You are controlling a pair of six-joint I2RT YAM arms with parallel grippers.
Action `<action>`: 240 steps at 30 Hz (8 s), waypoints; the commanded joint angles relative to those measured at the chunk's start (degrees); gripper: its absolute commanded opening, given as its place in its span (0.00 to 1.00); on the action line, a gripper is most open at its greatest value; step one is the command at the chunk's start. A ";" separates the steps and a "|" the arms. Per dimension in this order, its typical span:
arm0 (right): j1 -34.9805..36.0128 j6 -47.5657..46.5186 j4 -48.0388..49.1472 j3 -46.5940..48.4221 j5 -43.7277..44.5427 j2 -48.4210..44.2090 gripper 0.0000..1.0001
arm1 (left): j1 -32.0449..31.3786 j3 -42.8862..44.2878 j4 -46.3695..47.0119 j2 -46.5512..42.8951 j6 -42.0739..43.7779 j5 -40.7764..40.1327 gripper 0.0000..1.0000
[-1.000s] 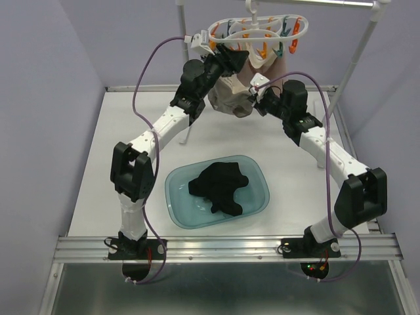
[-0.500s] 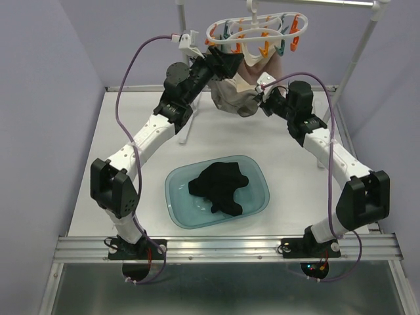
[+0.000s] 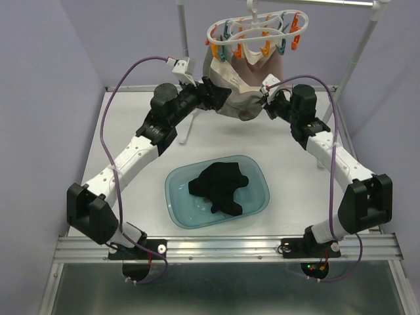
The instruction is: Remove the underwear clipped to the hanger
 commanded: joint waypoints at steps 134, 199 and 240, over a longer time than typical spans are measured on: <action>2.54 12.35 -48.13 36.84 -43.79 -6.22 0.01 | 15.84 -44.08 -12.29 -50.72 21.35 -20.53 0.99; -3.49 4.93 -32.36 -8.13 -9.69 -18.60 1.00 | 15.93 -39.26 -4.31 -40.74 13.37 -1.03 0.99; -24.61 19.03 -15.44 -22.58 -6.52 -26.17 1.00 | 11.80 11.90 27.61 27.24 11.86 0.91 0.89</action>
